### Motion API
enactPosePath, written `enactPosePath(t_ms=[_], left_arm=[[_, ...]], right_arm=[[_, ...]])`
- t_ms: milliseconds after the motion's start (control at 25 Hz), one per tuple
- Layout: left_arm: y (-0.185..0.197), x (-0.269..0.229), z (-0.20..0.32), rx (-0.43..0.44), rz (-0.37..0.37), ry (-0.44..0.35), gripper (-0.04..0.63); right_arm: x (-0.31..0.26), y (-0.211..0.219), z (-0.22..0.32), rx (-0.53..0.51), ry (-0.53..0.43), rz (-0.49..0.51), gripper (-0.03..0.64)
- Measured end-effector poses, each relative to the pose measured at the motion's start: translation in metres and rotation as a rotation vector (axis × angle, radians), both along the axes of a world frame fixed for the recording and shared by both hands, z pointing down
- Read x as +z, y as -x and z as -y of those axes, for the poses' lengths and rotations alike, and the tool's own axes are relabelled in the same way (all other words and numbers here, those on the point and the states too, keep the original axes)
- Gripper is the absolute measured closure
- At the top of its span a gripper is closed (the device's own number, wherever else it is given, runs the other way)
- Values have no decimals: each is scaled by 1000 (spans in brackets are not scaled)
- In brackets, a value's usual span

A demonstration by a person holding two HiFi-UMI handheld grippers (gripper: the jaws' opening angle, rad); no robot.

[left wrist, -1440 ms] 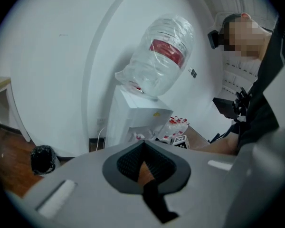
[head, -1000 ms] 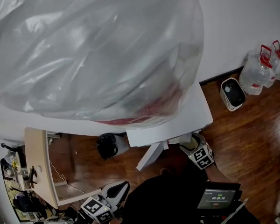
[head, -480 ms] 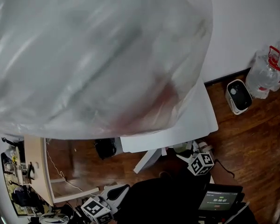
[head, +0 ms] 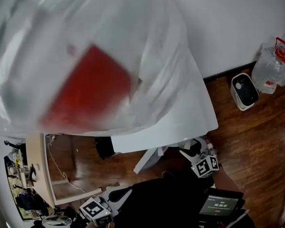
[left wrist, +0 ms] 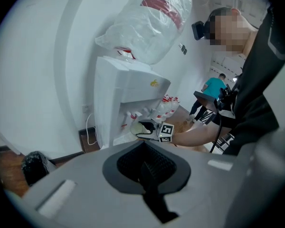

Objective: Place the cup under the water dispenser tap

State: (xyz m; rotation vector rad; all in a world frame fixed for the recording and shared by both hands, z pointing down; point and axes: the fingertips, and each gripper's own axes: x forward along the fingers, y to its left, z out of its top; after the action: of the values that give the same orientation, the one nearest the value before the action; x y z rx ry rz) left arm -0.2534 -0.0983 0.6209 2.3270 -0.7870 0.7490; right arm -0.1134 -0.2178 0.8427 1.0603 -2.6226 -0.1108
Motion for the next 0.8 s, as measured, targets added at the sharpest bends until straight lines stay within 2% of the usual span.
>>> enactPosePath(t_ms=[160, 360, 520, 640, 720, 800], left_arm=[[-4, -5, -3, 21, -14, 10, 595], [-10, -14, -6, 54, 16, 28, 595], [-16, -35, -3, 34, -13, 19, 595], [-19, -48, -6, 55, -10, 10, 595], [-16, -53, -3, 35, 16, 11, 595], [-14, -58, 6, -24, 11, 4, 595]], right_arm=[[-1, -21, 0, 104, 83, 84, 293], [12, -42, 0, 188, 179, 123, 293], [17, -46, 1, 224, 262, 143, 295], [17, -43, 1, 224, 284, 136, 296], [18, -41, 1, 233, 294, 140, 295], [20, -40, 4, 240, 334, 151, 287]])
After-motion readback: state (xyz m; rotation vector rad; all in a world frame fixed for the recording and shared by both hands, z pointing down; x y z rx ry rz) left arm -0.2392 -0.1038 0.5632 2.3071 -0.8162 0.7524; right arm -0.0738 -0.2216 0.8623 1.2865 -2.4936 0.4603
